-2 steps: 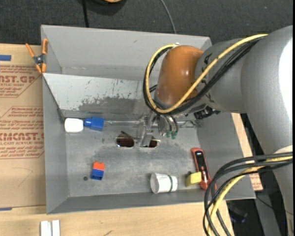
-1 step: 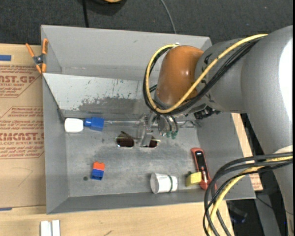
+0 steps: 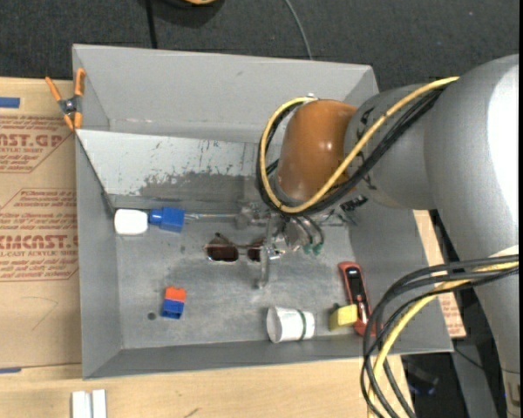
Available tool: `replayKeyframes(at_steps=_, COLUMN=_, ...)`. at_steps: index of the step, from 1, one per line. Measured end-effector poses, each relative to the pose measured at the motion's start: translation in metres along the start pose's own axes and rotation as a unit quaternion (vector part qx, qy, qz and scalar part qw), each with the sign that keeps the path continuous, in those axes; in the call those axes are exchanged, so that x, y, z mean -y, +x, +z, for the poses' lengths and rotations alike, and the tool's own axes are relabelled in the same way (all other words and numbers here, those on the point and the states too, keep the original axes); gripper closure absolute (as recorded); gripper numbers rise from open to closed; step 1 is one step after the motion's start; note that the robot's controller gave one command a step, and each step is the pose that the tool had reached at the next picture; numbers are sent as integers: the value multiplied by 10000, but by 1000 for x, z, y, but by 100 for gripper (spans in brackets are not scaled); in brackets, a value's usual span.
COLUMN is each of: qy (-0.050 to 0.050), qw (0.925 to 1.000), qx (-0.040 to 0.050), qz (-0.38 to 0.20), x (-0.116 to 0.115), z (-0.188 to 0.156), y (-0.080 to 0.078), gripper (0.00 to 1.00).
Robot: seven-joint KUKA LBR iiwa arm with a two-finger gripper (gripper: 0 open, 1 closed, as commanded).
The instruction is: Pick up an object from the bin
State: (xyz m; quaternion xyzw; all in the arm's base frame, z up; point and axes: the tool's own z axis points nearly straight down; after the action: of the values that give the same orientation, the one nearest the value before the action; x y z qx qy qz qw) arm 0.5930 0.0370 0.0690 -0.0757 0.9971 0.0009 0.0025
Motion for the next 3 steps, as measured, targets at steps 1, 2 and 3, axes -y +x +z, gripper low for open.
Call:
replayKeyframes(at_steps=1, qy=1, qw=10000, qx=15, qz=5, x=0, z=-1, y=-1, gripper=100)
replayKeyframes(at_steps=2, qy=1, qw=10000, qx=15, qz=5, x=0, z=-1, y=-1, gripper=100)
replayKeyframes(at_steps=3, qy=-1, qw=10000, qx=26, qz=-9, x=-4, z=-3, y=6, gripper=100)
